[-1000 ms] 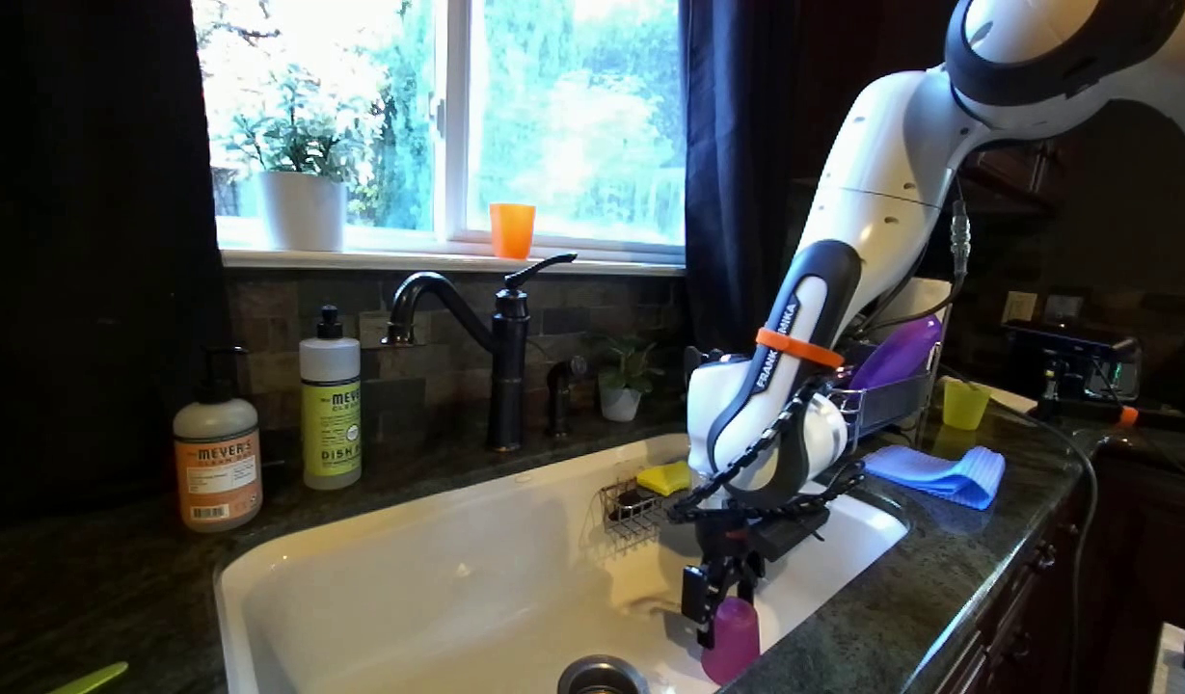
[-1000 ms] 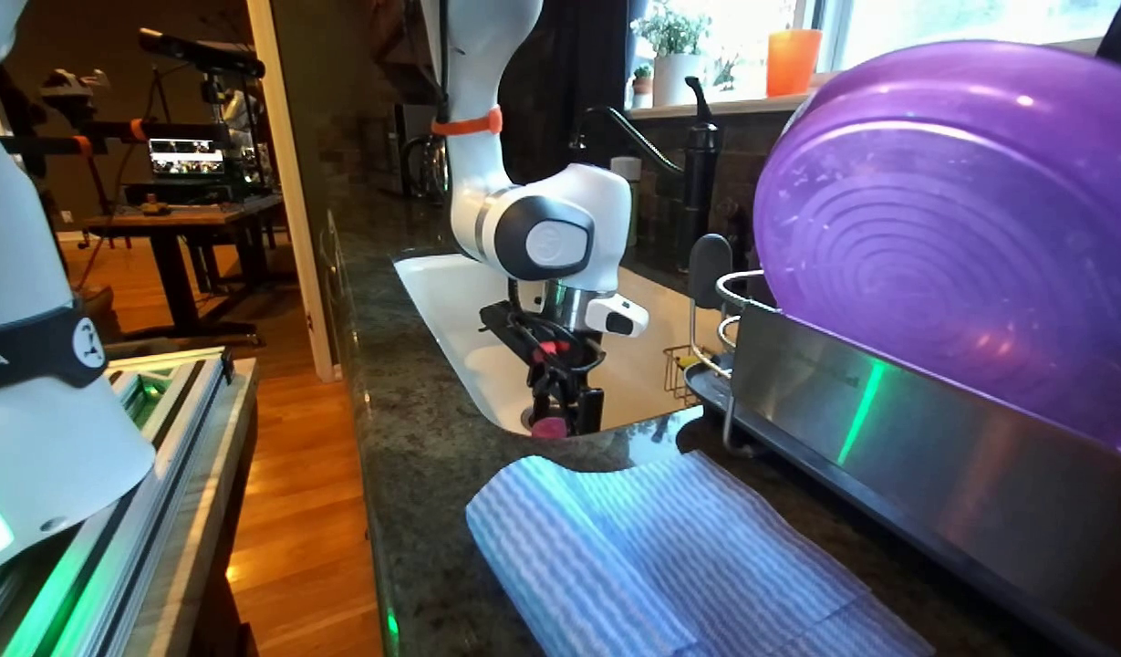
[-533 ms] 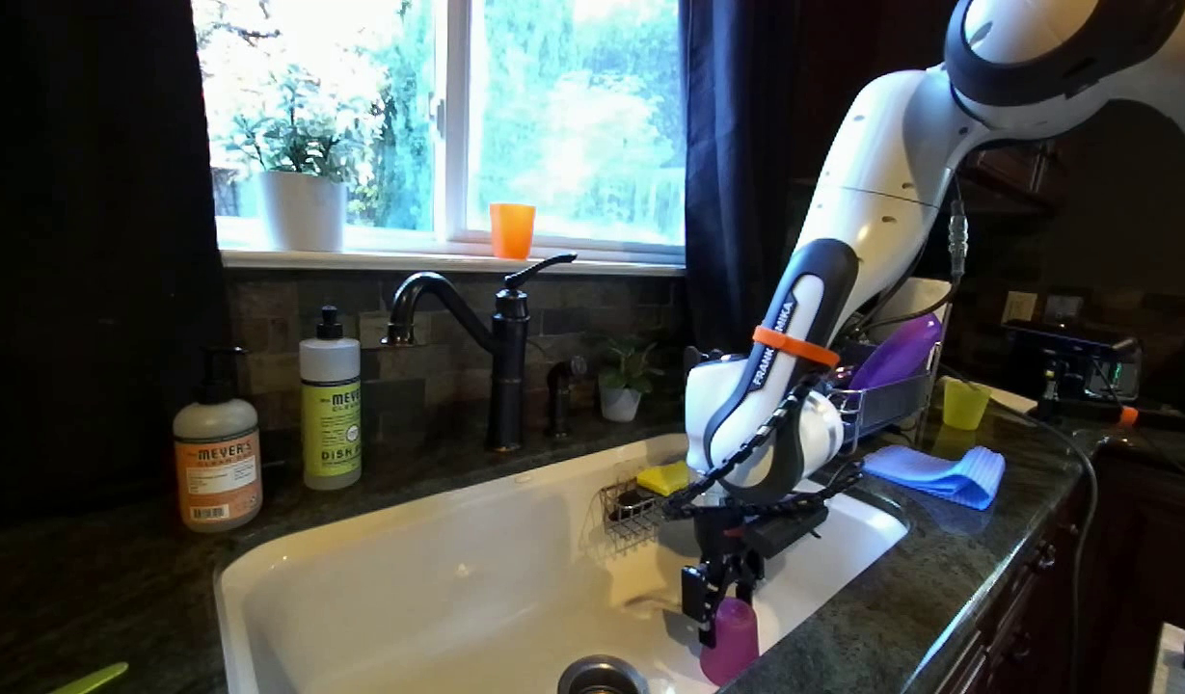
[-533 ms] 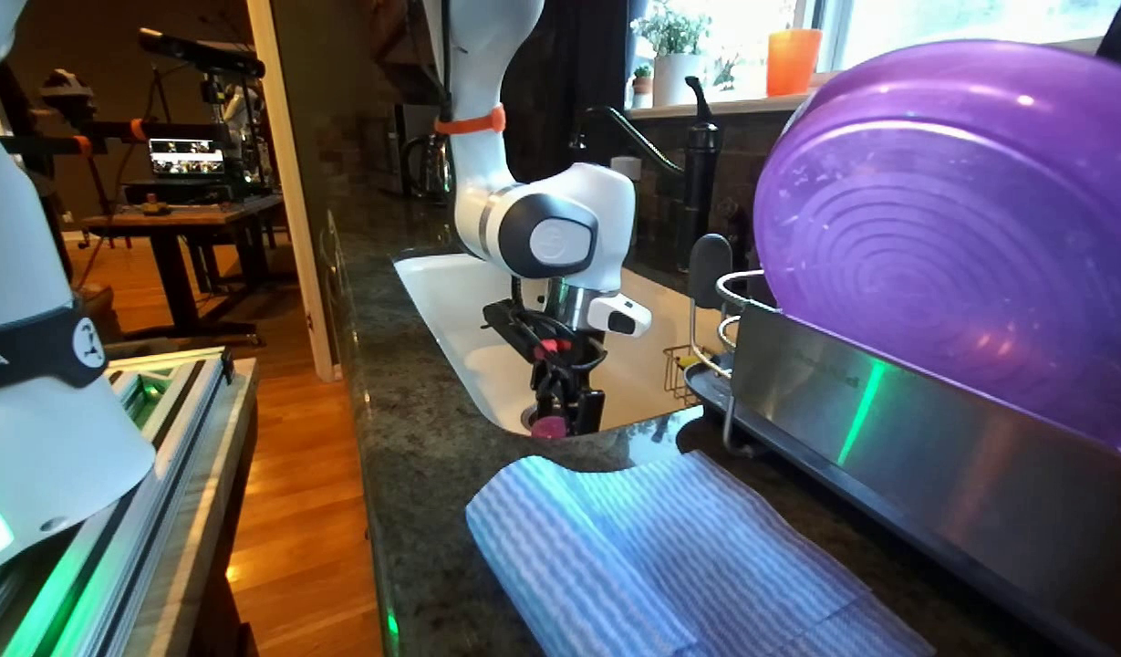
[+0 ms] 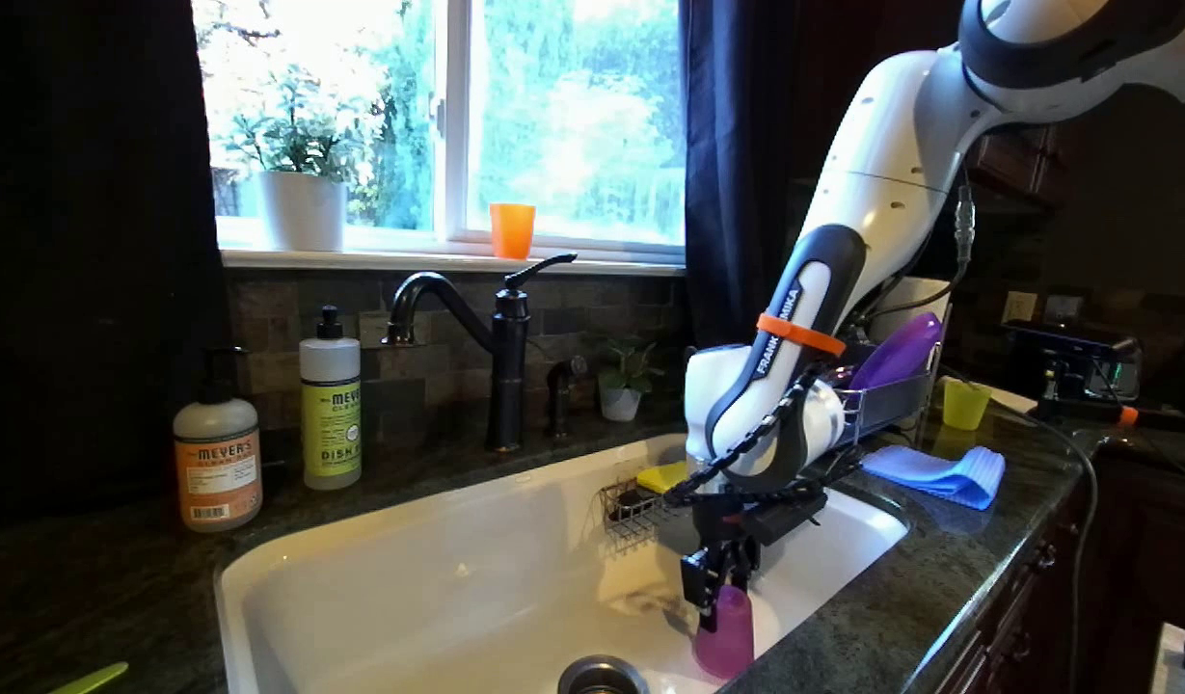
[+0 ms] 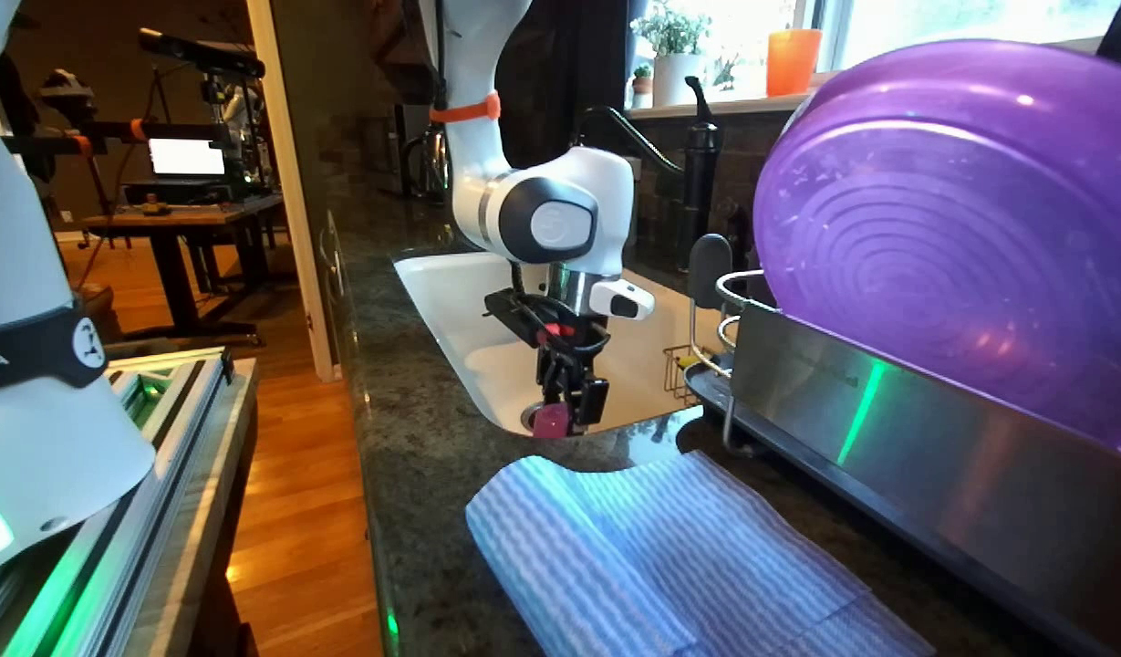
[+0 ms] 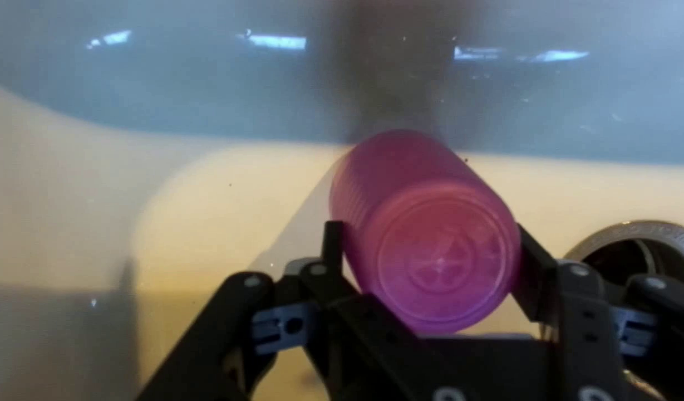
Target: Put the purple cup on the drying rack
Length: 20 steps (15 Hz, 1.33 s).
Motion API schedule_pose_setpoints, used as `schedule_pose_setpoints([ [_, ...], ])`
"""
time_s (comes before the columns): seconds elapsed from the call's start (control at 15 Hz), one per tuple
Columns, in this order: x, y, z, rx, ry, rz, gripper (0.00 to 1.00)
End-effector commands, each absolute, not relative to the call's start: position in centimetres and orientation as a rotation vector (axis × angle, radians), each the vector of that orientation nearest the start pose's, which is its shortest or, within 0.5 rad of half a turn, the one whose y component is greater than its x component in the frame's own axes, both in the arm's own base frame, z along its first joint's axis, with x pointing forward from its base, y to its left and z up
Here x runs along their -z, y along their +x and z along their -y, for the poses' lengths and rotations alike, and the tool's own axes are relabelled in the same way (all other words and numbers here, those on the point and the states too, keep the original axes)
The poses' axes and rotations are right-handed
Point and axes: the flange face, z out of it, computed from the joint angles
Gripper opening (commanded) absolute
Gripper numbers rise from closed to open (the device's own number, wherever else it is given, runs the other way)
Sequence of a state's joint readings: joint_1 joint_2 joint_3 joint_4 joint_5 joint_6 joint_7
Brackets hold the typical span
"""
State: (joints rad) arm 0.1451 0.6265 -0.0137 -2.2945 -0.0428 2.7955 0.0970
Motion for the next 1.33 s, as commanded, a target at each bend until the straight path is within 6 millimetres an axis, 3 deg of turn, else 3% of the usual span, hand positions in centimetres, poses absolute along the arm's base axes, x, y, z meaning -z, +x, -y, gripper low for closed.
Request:
schedule_pose_setpoints([
  [0.0, -12.9, 47.3, -6.7, -0.104, -3.200, 0.157, 0.45],
  [0.33, -19.2, 46.7, -5.1, -0.007, -3.177, 0.112, 0.45],
  [0.53, -24.5, 45.5, -4.4, 0.094, -3.104, 0.066, 0.45],
  [0.6, -21.0, 47.8, -4.7, 0.054, -3.146, 0.072, 0.45],
  [0.67, -22.3, 47.7, -4.6, 0.084, -3.138, 0.075, 0.70],
  [0.87, -22.0, 47.7, -4.5, 0.073, -3.141, 0.076, 0.70],
  [0.93, -22.2, 47.6, -4.7, 0.094, -3.147, 0.056, 0.45],
  [1.27, -29.0, 47.3, -3.8, 0.192, -3.149, 0.042, 0.45],
])
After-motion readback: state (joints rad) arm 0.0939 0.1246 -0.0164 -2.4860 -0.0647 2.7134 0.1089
